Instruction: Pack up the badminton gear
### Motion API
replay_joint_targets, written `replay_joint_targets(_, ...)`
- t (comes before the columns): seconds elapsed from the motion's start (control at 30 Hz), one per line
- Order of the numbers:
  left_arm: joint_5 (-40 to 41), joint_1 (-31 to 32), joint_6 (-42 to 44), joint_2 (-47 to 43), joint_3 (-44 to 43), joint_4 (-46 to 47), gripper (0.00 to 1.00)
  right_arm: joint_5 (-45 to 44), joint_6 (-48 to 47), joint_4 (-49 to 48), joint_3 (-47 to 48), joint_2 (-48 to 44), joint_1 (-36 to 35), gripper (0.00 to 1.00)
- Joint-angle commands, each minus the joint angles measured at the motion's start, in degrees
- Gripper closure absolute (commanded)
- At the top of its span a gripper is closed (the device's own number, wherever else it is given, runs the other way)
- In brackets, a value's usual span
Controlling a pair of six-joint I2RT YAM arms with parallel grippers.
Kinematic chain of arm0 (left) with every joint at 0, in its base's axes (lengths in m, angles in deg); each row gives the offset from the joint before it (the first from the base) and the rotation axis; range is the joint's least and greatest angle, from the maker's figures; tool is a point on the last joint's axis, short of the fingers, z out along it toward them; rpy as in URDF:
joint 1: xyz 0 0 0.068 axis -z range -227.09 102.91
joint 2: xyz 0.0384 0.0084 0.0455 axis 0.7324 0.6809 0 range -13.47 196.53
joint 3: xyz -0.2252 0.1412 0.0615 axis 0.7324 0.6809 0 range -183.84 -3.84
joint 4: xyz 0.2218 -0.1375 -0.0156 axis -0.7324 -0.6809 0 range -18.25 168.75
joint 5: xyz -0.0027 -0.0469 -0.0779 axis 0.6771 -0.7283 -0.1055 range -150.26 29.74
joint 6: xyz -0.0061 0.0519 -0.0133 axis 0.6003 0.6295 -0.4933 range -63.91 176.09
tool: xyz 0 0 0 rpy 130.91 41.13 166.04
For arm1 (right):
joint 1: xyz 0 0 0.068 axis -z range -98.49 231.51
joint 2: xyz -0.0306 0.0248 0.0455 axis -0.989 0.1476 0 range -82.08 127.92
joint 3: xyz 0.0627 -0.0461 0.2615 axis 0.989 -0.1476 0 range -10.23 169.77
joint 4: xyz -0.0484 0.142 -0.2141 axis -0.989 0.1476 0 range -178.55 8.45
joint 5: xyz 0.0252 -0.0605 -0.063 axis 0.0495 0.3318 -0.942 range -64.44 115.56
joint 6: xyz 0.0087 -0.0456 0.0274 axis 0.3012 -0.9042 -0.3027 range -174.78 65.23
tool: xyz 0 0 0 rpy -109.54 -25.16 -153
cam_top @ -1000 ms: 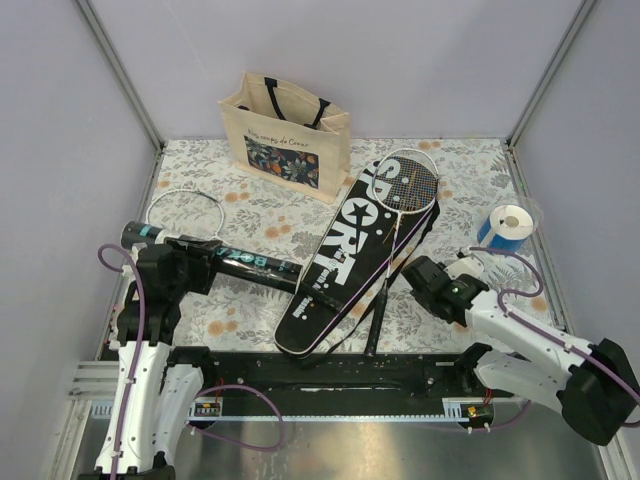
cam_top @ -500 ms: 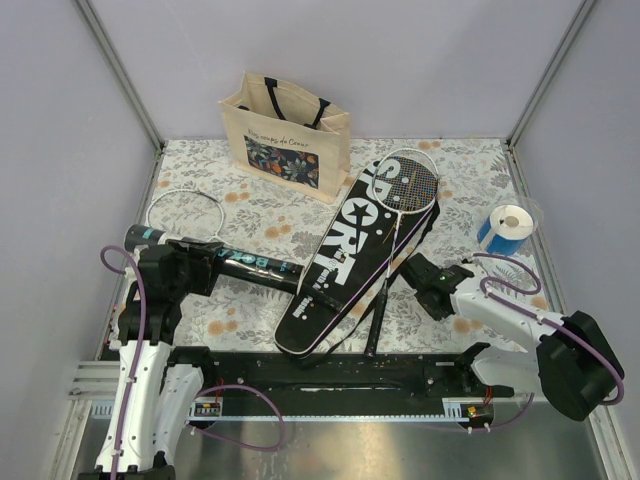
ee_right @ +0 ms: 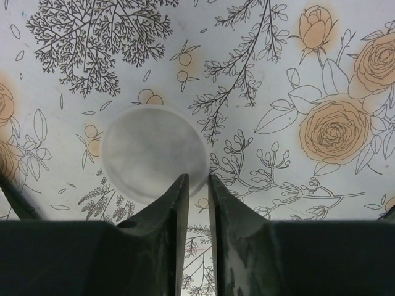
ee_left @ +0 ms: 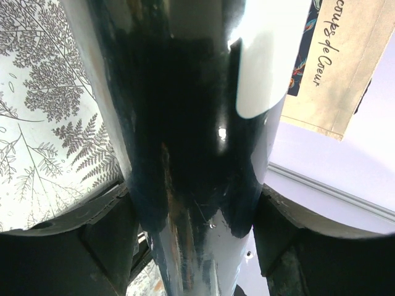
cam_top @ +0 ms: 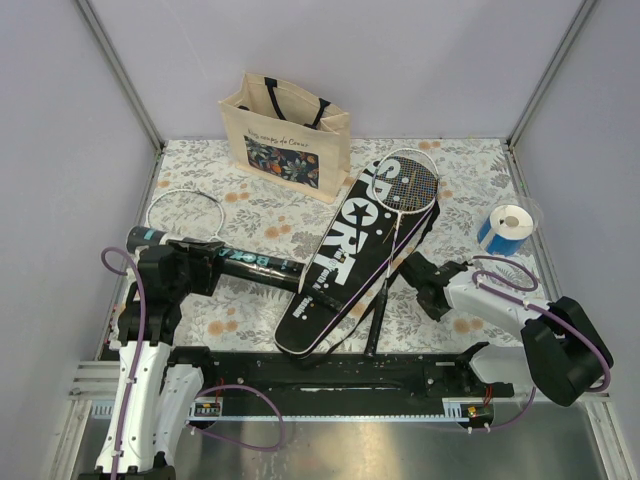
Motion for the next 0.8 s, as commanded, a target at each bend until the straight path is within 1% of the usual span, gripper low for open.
replay_joint_targets(0.0,-3.17,-0.06,-2.12,0.31,-1.38,2.85,0.82,0.49,2.1,-1.46,0.63,0.4,0.73,0.79)
replay_joint_targets(0.13,-4.58,0.03,-2.39,0.66,-1.46,3.9,0.81,0.66,3.5,-1.55,-0.6,-1.53,0.91,0.99)
replay_joint_targets(0.27,-5.81,0.03,-3.18,1.01,-1.64,4.16,0.81,-1.17,2.81,-1.64,-0.95,-4.61,0.91,1.0)
replay_joint_targets(0.37,-7.3,-0.06,-3.79,1.54,-1.46,4.6,0.81,-4.51,-1.14,-2.16,-0.43,-8.9,0.91,1.0)
replay_joint_targets(0.47,-8.45,-0.06,-4.67,2.24,-1.11,4.61,0.81,-7.5,-9.29,-6.45,-0.86,-16.1,0.91,1.0)
replay_joint_targets(0.6,-9.68,0.03,-6.08,2.86,-0.41,4.69,0.81,-7.96,-23.7,-17.86,-4.81,-29.28,1.0,1.0)
replay_joint_targets(0.67,-9.59,0.03,-6.52,3.03,0.03,5.13,0.8,-4.89,-32.4,-24.28,-5.87,-35.87,1.0,1.0)
replay_joint_targets(0.77,-9.33,-0.06,-7.39,3.38,-0.06,5.05,0.8,8.26,-45.24,-33.86,-7.71,-43.53,0.91,1.0)
